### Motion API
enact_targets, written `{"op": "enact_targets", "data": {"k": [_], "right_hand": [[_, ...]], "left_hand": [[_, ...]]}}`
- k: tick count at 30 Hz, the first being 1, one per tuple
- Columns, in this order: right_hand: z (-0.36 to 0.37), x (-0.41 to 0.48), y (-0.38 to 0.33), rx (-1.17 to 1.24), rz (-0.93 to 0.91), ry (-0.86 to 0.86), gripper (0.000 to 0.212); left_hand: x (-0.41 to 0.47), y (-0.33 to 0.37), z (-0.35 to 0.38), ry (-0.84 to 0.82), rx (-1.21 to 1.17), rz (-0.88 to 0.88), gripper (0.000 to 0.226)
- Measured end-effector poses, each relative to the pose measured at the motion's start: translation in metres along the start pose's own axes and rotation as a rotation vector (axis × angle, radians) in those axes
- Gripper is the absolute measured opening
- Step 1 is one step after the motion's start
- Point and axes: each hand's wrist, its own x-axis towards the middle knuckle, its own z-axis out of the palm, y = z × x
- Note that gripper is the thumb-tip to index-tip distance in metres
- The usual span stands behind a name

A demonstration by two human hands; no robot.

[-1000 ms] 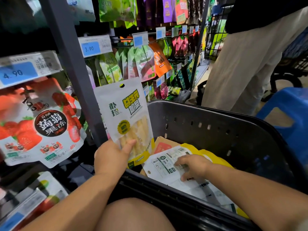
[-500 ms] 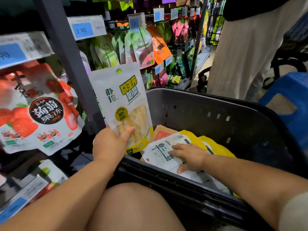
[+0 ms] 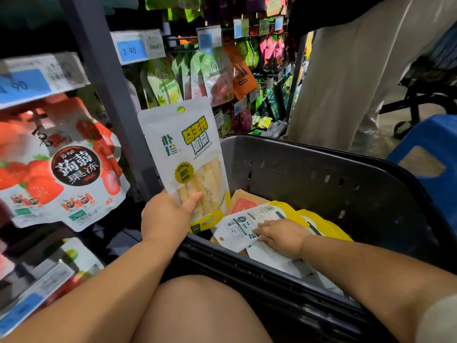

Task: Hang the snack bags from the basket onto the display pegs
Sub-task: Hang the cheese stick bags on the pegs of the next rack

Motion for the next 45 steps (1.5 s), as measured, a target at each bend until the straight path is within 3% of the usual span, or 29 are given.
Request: {"op": "enact_targets", "data": {"k": [8,11,19,23,29,34,39,43,45], "right_hand": [[-0.014,-0.001,0.006,0.126,0.181,0.084,0.029],[-0.020,-0.004,0.008,0.267,0.247,0.240,0.020],[-0.050,-0.014,0.014,0.438,0.372,0.569,0.028],[-0.064,-0.017,0.018,0.520,0.458,0.690,0.031],[-0.085,-0.019,0.018,0.866,0.535,1.000,0.028],[-0.073,-0.012,0.007,1.060,0.533,0.868,0.031],[-0.057,-0.004,-0.004,1.096,0.497,0.789,0.034],[-0.051,-0.003,-0.006,1.141,0.466,0.743,0.008],[-0.049,-0.002,-0.009,1.221,0.448,0.697,0.023]], "left_hand": [[0.001,-0.001,0.001,0.026,-0.062,-0.071,0.053],[0.001,-0.001,0.000,0.016,-0.069,-0.079,0.048],[-0.004,0.003,-0.004,0.057,-0.132,-0.068,0.052],[-0.001,0.000,-0.002,0.057,-0.106,-0.029,0.033],[0.002,-0.001,0.002,0.053,-0.076,-0.035,0.042],[0.000,0.004,-0.002,0.026,-0.080,-0.073,0.038],[-0.002,0.007,-0.005,-0.021,-0.044,-0.082,0.051],[-0.001,0.005,-0.004,-0.021,-0.010,-0.078,0.053],[-0.001,0.004,-0.003,-0.007,-0.022,-0.080,0.054]]}}
